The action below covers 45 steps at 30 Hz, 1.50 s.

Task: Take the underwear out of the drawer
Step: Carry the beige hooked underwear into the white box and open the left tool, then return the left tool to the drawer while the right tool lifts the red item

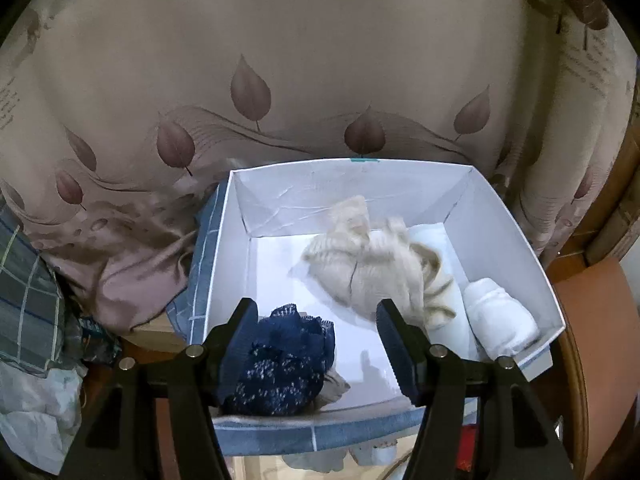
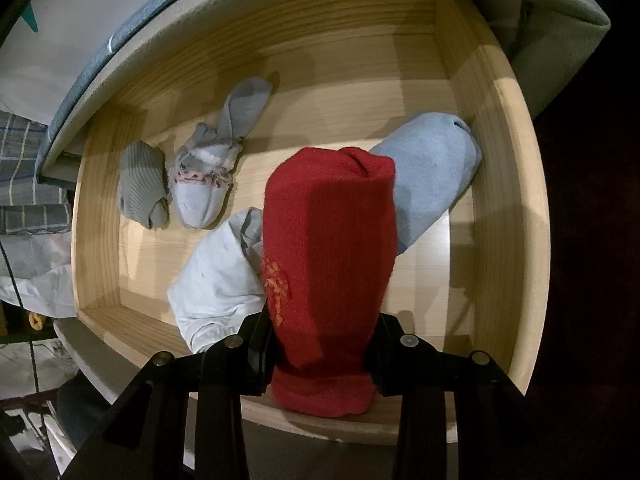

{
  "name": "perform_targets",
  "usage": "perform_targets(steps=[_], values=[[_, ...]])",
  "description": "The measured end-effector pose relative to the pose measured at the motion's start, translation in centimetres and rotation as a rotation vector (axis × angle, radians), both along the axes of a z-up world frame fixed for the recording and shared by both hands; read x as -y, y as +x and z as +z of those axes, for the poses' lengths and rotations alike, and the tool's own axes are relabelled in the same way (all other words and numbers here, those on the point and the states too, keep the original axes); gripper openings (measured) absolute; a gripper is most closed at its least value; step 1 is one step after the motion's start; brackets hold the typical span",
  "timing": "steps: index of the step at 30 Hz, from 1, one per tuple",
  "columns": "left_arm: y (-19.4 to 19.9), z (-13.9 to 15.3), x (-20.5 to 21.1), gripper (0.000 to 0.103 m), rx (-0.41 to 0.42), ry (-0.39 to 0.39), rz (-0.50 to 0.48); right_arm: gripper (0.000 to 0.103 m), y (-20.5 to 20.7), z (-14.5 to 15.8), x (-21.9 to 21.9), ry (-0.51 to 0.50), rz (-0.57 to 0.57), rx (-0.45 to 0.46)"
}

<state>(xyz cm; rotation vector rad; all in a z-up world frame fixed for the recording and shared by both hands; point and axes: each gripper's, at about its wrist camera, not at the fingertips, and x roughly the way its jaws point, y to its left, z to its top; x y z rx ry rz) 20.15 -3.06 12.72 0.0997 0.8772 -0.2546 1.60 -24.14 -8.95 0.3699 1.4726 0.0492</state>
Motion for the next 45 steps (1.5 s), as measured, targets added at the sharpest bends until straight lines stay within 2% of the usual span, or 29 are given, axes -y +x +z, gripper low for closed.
perform_targets(steps=[6,11,17,22,26,31,36,39,45], values=[[-3.4,0.9,-1.7,0.063,0.017,-0.024,0.004,0.035,0.0,0.2,-0.2,-0.018,0.004,0.002],[-7.3,0.1,-3.3,0.064,0.012,-0.016,0.011,0.035,0.0,0.4,-0.3,-0.031,0.003,0.008],[-11.6,-4.3,-5.0,0.065,-0.033,0.034,0.069,0.035,-0.4,1.0,0.0,-0.044,-0.007,0.039],[-13.7,-9.7,-5.6,0.065,-0.141,0.034,0.123,0.035,-0.7,1.9,0.1,-0.057,-0.013,0.088],[-14.7,-13.3,-6.2,0.065,-0.204,0.027,0.188,0.034,-1.1,3.1,0.2,-0.056,-0.016,0.151],[-15.3,-15.2,-6.8,0.065,-0.205,0.047,0.247,0.034,-1.9,5.6,0.4,-0.066,-0.042,0.285],[-15.4,-15.1,-7.7,0.065,-0.166,0.031,0.3,0.034,-2.8,8.4,0.1,-0.127,-0.046,0.423],[-15.4,-14.8,-8.1,0.065,-0.157,0.011,0.321,0.034,-2.7,9.6,-0.3,-0.162,-0.028,0.459],[-15.3,-14.6,-8.1,0.065,-0.149,0.014,0.329,0.034,-2.4,13.4,-0.3,-0.161,-0.02,0.538]])
